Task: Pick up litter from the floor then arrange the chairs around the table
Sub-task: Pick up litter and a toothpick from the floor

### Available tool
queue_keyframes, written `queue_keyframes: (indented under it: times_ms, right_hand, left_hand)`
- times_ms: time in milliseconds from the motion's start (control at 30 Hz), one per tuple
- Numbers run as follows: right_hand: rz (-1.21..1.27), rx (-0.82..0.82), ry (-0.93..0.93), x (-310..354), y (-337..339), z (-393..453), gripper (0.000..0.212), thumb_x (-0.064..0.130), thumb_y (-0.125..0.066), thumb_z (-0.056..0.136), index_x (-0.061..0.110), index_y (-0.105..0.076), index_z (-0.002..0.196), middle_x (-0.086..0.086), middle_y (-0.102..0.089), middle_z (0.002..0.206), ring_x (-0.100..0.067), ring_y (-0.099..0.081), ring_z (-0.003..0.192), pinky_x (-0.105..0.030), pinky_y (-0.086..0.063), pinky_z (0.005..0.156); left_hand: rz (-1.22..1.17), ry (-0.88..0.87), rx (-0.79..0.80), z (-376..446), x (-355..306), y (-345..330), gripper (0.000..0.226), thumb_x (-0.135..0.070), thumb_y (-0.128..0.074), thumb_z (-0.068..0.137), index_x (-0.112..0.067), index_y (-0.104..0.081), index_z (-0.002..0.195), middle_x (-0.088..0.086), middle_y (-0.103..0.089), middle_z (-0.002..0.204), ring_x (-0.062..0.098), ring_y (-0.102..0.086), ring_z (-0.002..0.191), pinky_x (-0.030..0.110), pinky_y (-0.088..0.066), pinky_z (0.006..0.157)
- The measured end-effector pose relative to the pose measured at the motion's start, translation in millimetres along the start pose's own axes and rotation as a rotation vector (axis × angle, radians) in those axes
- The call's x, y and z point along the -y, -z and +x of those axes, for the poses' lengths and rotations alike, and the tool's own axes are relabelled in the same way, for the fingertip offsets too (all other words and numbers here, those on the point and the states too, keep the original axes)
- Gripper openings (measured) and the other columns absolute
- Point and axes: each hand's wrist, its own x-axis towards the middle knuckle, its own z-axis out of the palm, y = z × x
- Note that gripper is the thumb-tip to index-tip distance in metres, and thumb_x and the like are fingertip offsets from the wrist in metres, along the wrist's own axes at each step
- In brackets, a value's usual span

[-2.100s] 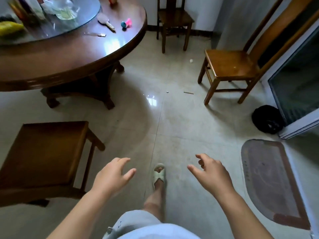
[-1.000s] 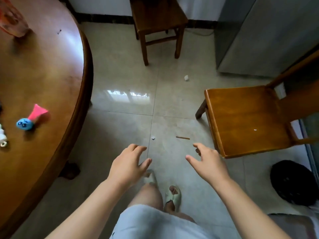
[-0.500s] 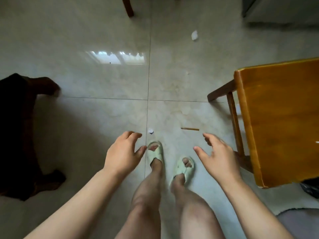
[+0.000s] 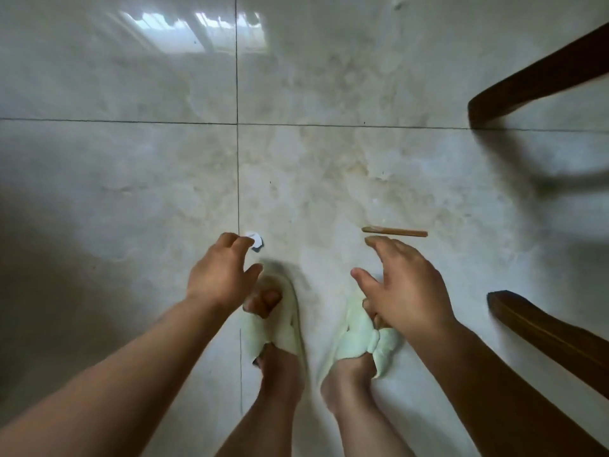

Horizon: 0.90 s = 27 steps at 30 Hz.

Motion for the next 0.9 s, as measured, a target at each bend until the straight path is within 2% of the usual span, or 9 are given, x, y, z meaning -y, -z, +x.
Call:
queue_keyframes:
  times_ms: [67,167,300,367,467,633,700,800,900]
  right_hand:
    - [-0.052,0.02,-0.01,-17.5,-27.2,24.8,0.045,0.033,-0.053,0.089,0.018,-0.044,0.131,-0.002,-0.052,0.133,-0.021,-0.044,0.123,-0.031,-0.034,0.099]
    - [-0.097,-0.075,-0.008,-45.9,-59.0,58.9,0.038,0.021,-0.058,0.084,0.011,-0.054,0.12,-0.01,-0.058,0.124,-0.029,-0.05,0.116,-0.037,-0.04,0.094]
    - [-0.155,-0.26,0.004,-71.7,-78.1,92.3,0.029,0.009,-0.064,0.074,0.006,-0.059,0.103,-0.014,-0.061,0.108,-0.035,-0.053,0.103,-0.041,-0.043,0.085]
    - [-0.198,-0.32,0.006,-77.8,-82.9,103.4,0.029,0.004,-0.064,0.072,0.007,-0.058,0.101,-0.014,-0.058,0.106,-0.036,-0.051,0.102,-0.043,-0.041,0.084]
    - [-0.259,-0.366,-0.012,-81.6,-88.4,115.9,0.031,-0.002,-0.062,0.071,0.008,-0.054,0.099,-0.015,-0.057,0.1,-0.036,-0.049,0.097,-0.043,-0.037,0.082]
    - [-0.238,-0.308,-0.024,-82.1,-89.0,124.6,0.023,-0.004,-0.055,0.072,0.009,-0.054,0.09,-0.012,-0.061,0.086,-0.035,-0.051,0.089,-0.037,-0.022,0.078]
    - [-0.235,-0.244,-0.032,-77.3,-84.5,122.8,0.015,-0.001,-0.054,0.074,0.009,-0.054,0.085,-0.012,-0.06,0.085,-0.034,-0.05,0.089,-0.038,-0.024,0.078]
    - [-0.128,-0.2,-0.025,-57.2,-69.2,109.8,0.01,0.0,-0.052,0.077,0.005,-0.054,0.085,-0.017,-0.057,0.089,-0.037,-0.053,0.085,-0.037,-0.036,0.072]
    - [-0.022,-0.205,-0.025,-24.9,-35.6,86.4,0.014,0.003,-0.05,0.08,0.004,-0.054,0.094,-0.017,-0.054,0.099,-0.038,-0.056,0.082,-0.033,-0.037,0.065]
  left_hand:
    - [-0.023,0.015,-0.024,27.3,7.3,-28.5,0.043,-0.03,-0.056,0.088,-0.025,-0.046,0.13,0.003,-0.038,0.14,0.029,-0.056,0.108,0.033,-0.044,0.075]
    - [-0.115,0.061,-0.097,53.9,12.1,-60.4,0.037,-0.026,-0.057,0.087,-0.028,-0.05,0.124,0.006,-0.035,0.137,0.035,-0.058,0.097,0.033,-0.044,0.07]
    - [-0.218,0.034,-0.243,71.1,12.5,-82.0,0.019,-0.022,-0.059,0.087,-0.018,-0.057,0.105,0.008,-0.043,0.12,0.026,-0.051,0.075,0.03,-0.037,0.061]
    - [-0.241,-0.006,-0.274,76.0,11.8,-86.3,0.015,-0.015,-0.053,0.089,-0.013,-0.057,0.103,0.01,-0.049,0.112,0.022,-0.047,0.073,0.03,-0.037,0.062]
    - [-0.274,-0.002,-0.252,79.6,6.3,-87.1,0.017,-0.006,-0.049,0.087,-0.013,-0.054,0.1,0.006,-0.056,0.1,0.025,-0.053,0.077,0.034,-0.043,0.066]
    - [-0.336,-0.02,-0.242,78.2,-3.8,-79.8,0.026,-0.005,-0.052,0.083,-0.015,-0.058,0.106,0.002,-0.061,0.097,0.025,-0.059,0.086,0.035,-0.048,0.075]
    - [-0.326,-0.039,-0.233,77.1,-5.4,-73.7,0.02,-0.005,-0.055,0.083,-0.011,-0.063,0.101,0.005,-0.059,0.099,0.027,-0.06,0.084,0.036,-0.05,0.075]
    - [-0.338,-0.028,-0.21,69.0,-11.2,-54.4,0.011,-0.007,-0.059,0.082,-0.009,-0.067,0.09,0.001,-0.056,0.098,0.024,-0.059,0.078,0.029,-0.044,0.07]
    - [-0.3,-0.026,-0.178,50.9,-27.1,-15.6,0.017,-0.01,-0.055,0.084,-0.015,-0.066,0.097,0.001,-0.065,0.091,0.023,-0.061,0.078,0.028,-0.045,0.068]
